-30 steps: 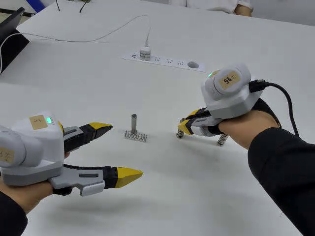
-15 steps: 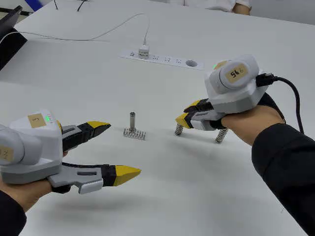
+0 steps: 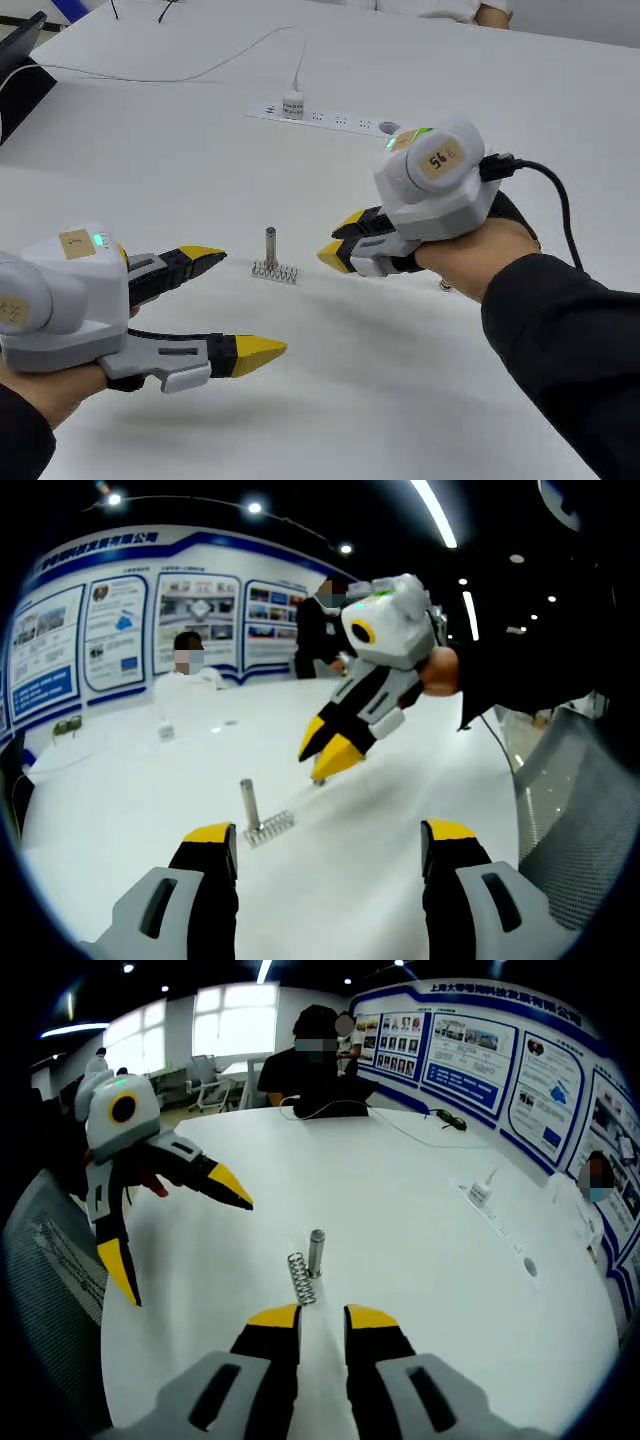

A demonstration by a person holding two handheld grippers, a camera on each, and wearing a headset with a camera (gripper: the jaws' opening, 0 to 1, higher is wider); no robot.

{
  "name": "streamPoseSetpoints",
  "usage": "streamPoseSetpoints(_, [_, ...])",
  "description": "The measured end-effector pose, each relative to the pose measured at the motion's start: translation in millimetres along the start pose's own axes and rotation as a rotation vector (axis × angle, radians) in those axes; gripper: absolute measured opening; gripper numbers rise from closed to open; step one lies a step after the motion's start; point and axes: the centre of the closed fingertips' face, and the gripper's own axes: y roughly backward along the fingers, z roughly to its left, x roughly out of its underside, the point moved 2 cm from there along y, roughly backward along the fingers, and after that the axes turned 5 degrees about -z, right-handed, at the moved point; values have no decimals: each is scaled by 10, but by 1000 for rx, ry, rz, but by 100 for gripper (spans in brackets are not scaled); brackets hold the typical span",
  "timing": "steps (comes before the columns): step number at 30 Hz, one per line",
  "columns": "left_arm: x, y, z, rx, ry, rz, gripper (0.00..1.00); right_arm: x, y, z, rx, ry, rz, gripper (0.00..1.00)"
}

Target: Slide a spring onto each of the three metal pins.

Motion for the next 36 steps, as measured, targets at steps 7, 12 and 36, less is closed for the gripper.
streamPoseSetpoints(7, [16, 15, 17, -3, 0, 9, 76, 29, -186, 45, -41, 44, 12, 17])
streamPoseSetpoints(12, [14, 11, 17, -3, 1, 9, 76, 37, -299, 74, -65, 56, 24, 17])
streamPoseSetpoints(36, [53, 42, 59, -7, 4, 29, 75, 181, -540, 104, -127, 72, 81, 14])
